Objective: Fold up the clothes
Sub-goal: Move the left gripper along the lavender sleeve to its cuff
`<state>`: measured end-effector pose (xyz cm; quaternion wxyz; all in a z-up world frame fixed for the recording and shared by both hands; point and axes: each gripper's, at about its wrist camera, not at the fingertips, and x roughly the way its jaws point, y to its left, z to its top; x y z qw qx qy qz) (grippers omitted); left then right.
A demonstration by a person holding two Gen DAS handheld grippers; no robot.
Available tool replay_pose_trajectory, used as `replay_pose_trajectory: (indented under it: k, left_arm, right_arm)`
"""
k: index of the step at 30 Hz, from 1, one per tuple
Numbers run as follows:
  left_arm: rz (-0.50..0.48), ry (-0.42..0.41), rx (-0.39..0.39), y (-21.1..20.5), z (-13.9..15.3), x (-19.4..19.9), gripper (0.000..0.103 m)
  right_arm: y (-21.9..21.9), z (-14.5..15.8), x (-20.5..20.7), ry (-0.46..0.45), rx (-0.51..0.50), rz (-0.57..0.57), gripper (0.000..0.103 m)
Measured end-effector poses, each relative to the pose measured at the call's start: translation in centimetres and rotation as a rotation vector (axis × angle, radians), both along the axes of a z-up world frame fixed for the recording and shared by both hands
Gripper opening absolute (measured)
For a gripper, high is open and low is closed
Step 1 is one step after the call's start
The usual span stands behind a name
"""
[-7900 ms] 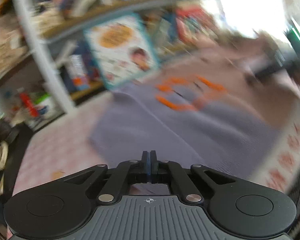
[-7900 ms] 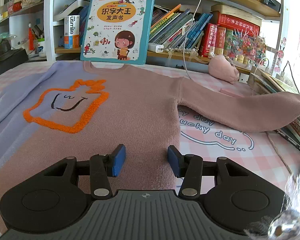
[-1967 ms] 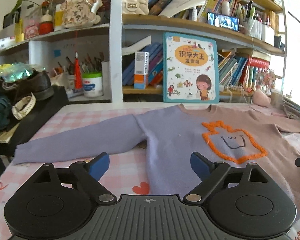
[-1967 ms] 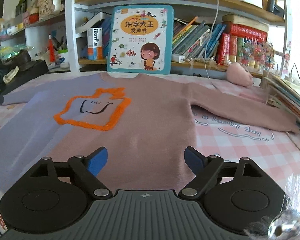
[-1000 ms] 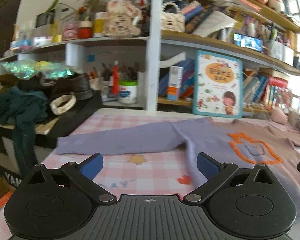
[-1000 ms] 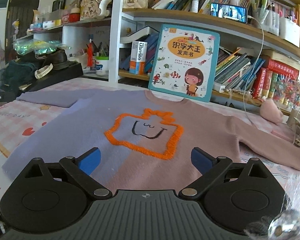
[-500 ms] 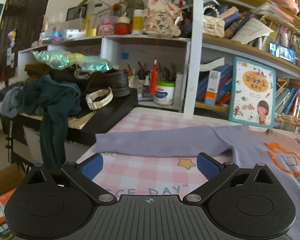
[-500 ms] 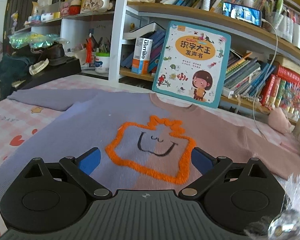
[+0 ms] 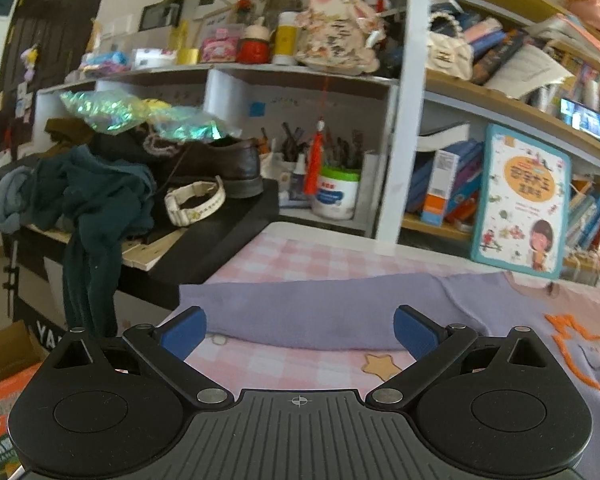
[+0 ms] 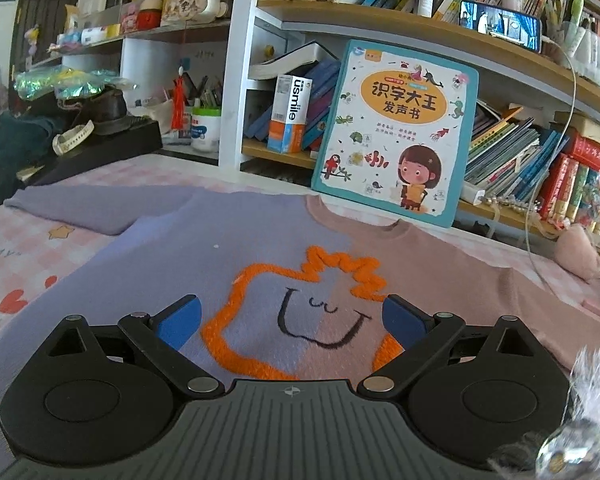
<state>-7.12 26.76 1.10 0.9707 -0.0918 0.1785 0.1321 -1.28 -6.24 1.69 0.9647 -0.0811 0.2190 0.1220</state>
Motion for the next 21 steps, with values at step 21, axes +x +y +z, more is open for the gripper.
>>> replay_pose_trajectory:
  k: [21]
  left_arm:
    - [0.254, 0.128, -0.25, 7.8, -2.6, 5.2, 0.066]
  right_arm:
    - [0.5, -1.0, 1.2, 0.057, 0.025, 0.087, 0.097]
